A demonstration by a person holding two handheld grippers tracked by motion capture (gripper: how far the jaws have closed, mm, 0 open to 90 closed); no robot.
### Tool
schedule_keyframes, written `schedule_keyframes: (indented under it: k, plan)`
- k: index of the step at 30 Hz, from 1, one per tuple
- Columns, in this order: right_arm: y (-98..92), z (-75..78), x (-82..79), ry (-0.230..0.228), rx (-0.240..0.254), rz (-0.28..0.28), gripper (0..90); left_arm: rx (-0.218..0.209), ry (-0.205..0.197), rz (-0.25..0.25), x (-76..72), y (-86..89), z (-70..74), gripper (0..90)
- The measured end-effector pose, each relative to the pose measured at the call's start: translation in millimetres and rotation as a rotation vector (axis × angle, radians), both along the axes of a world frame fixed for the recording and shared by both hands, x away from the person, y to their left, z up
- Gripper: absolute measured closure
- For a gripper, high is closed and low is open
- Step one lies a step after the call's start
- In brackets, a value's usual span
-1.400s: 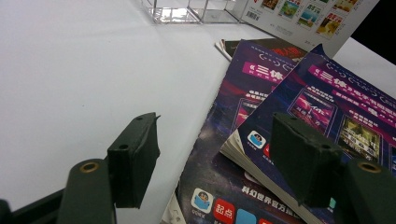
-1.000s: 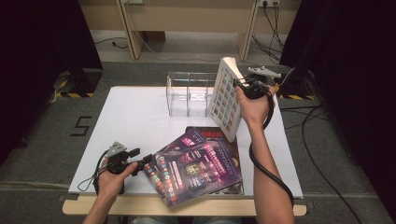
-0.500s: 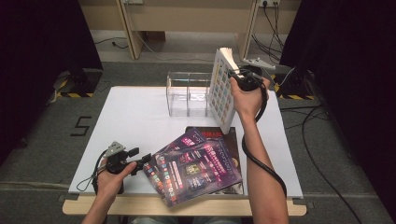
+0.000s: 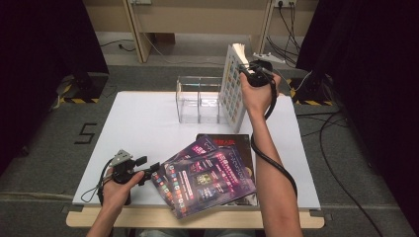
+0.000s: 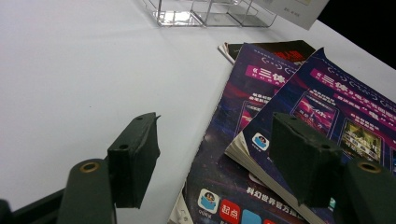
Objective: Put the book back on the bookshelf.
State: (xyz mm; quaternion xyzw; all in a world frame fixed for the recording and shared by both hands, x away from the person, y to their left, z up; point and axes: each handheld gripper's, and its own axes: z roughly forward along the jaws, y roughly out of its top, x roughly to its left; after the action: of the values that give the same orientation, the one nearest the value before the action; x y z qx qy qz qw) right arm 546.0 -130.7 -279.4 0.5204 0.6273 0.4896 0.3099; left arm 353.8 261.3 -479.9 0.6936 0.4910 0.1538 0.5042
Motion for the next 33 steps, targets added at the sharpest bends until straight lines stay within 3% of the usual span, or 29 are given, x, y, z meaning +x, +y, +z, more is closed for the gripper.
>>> schedule_keyframes:
  k: [20,33]
  plan:
    - [8.0,-6.1,24.0,-0.003,0.012,-0.016,74.5,0.0,0.001,-0.001,0.6,1.1,-0.6,32.6]
    - [8.6,-12.0,29.7,-0.004,0.016,-0.028,74.5,0.0,0.002,-0.003,0.8,1.0,-0.8,32.6]
